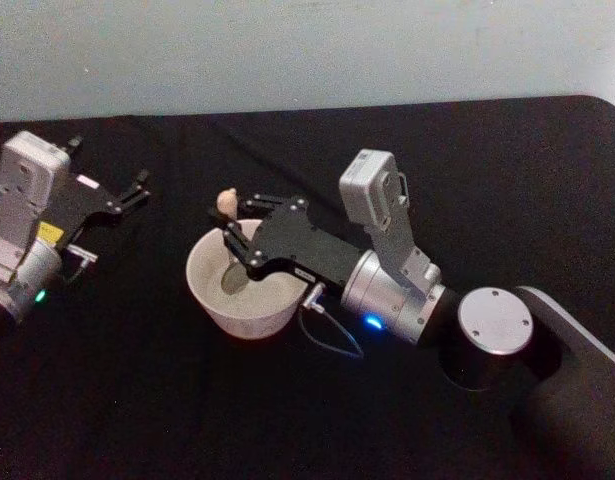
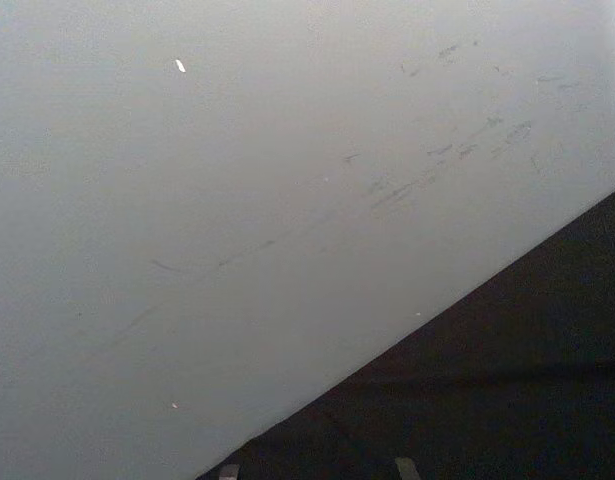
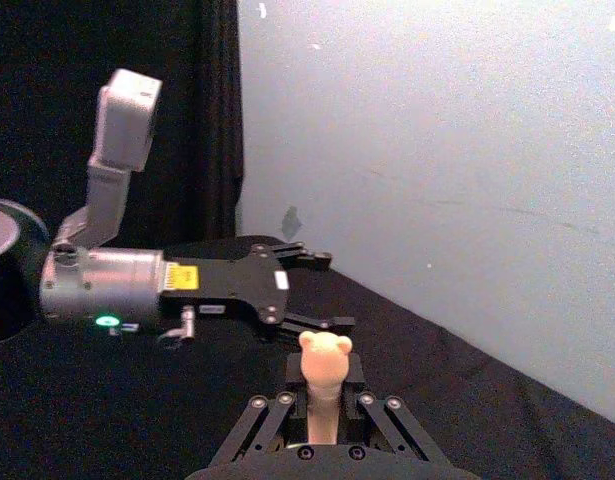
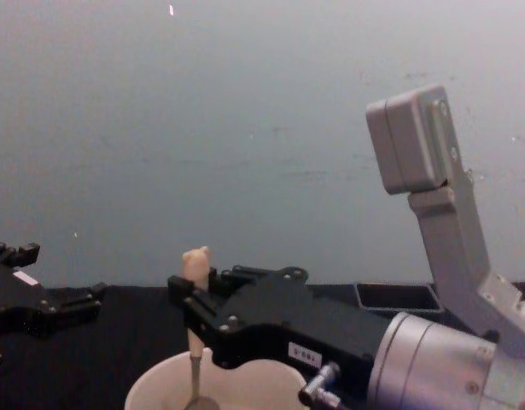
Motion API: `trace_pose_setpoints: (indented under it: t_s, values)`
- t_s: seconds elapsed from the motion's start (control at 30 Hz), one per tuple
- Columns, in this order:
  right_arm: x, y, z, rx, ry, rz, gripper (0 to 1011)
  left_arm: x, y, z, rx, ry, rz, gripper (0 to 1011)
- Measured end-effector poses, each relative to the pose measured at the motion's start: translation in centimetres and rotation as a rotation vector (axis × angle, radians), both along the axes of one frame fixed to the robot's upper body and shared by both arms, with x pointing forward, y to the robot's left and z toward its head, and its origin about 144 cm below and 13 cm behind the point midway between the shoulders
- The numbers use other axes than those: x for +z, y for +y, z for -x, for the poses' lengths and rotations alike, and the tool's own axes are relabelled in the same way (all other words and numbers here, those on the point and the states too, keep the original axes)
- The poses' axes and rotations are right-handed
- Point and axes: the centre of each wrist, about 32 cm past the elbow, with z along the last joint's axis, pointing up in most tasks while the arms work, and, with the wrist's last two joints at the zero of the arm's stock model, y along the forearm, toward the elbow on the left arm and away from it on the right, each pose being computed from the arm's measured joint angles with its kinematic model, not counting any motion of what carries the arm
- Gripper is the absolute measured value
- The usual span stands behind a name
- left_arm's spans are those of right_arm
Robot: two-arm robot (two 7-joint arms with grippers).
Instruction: Pick up the stirring spoon with one hand, stir inside the cup, then place it back in its original position.
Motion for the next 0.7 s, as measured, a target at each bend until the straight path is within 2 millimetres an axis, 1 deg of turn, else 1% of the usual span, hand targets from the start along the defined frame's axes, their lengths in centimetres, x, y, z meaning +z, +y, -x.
trace_pose_setpoints:
  t_s: [0.3, 0.53, 0.7]
  values:
    - [-0.1, -0.8, -0.7, -0.044, -0.002, 0.004, 197, 0.0, 0.0, 0.0, 0.0, 0.0, 0.0, 1001]
    - [-0.2, -1.3, -0.7, -0.056, 0.001, 0.006, 197, 0.0, 0.0, 0.0, 0.0, 0.0, 0.0, 1001]
    - [0.2, -1.5, -0.5, -0.055, -0.001, -0.002, 197, 0.0, 0.0, 0.0, 0.0, 0.0, 0.0, 1001]
